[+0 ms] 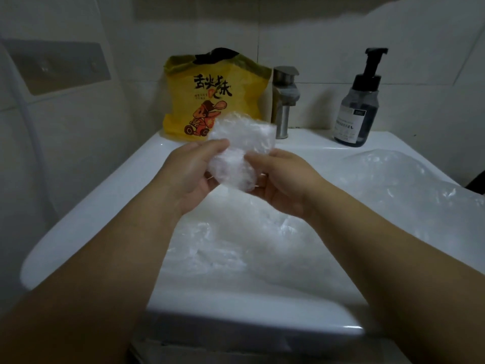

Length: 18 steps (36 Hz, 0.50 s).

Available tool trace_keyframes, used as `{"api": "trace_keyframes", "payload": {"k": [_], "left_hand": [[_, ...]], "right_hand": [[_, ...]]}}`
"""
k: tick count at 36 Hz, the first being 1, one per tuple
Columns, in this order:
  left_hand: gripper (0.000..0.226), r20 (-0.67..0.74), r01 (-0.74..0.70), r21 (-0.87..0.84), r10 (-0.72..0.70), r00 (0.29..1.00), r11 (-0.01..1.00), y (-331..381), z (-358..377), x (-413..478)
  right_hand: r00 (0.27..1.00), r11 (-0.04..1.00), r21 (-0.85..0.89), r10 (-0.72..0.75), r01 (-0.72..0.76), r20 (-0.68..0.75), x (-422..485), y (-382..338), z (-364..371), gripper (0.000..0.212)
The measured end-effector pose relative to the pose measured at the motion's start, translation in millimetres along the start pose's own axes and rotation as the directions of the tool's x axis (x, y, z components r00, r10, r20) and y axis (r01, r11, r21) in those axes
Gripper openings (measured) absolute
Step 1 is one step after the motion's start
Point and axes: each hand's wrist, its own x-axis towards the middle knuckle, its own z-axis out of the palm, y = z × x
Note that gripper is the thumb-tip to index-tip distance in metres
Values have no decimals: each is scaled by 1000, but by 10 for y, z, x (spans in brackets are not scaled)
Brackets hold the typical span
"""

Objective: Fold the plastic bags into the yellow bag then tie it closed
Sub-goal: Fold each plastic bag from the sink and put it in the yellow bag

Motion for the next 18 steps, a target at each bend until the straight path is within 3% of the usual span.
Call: {"api": "trace_keyframes", "payload": {"k": [3,8,18], "left_hand": [[26,-27,-15,0,15,1000,1000,21,-13,-4],[30,38,-23,227,14,999,974,-19,-11,-37],[25,243,-22,148,-15,970,989,33,2,-107]], "right_hand": [[1000,1000,-18,-8,8,16,7,-62,-81,14],[999,1000,-14,-20,20,35,-19,-126,-215,21],[997,1000,-17,6,-5,77,-52,-231,-329,32]]}}
